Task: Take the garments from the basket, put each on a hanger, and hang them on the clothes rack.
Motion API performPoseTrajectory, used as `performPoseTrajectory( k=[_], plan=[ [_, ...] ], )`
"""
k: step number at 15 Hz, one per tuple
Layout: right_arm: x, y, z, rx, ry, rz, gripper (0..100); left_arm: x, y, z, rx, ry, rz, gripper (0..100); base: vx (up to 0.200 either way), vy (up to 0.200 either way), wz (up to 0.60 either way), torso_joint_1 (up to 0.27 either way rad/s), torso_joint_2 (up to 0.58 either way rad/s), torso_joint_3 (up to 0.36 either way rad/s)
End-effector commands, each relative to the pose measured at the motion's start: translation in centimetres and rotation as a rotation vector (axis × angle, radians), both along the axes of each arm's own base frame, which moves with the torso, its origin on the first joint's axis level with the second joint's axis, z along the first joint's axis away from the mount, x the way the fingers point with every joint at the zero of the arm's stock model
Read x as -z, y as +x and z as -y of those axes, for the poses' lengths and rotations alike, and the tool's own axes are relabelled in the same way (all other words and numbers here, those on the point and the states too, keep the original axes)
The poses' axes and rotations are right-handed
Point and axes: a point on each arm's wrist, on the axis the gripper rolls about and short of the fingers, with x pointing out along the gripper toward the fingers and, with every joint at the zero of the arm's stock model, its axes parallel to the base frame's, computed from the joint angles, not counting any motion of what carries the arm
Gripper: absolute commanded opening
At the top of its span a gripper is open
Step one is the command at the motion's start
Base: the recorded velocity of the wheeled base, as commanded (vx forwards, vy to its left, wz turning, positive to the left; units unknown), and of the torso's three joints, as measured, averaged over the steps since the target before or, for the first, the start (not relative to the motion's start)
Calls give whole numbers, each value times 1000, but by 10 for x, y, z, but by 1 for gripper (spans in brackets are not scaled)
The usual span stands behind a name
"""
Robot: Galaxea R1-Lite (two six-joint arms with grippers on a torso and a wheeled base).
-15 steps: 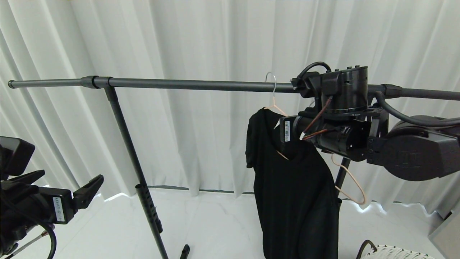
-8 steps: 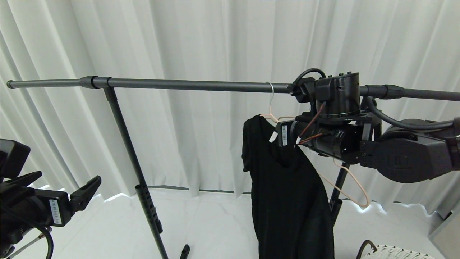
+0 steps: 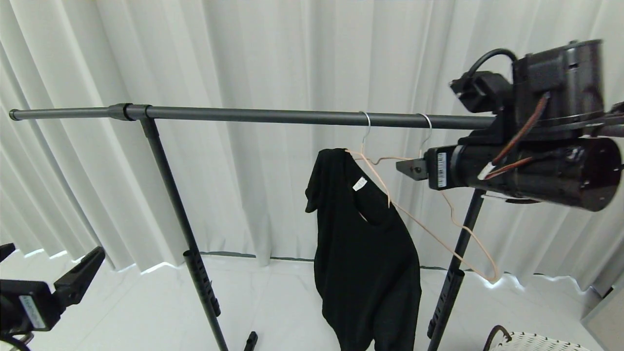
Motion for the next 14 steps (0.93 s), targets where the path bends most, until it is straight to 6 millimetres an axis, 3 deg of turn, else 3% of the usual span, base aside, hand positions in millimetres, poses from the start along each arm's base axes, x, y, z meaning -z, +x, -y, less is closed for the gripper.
performPoseTrajectory(
  k=[1,3,8,14],
  plan=[
    [-37,-36,47,47,58,59,100,34,-48,-6,-81,4,80,100,0,0,0,0,0,0],
    [-45,-55,79,109,34,44,100,47,-59,-8,-199,12,97,100,0,0,0,0,0,0],
    [-34,-103,146,287,-98,-35,100,97,-107,-9,-53,8,108,100,0,0,0,0,0,0],
    [-15,-144,184,539,-208,-122,100,94,-106,-7,23,-2,118,100,0,0,0,0,0,0]
  ],
)
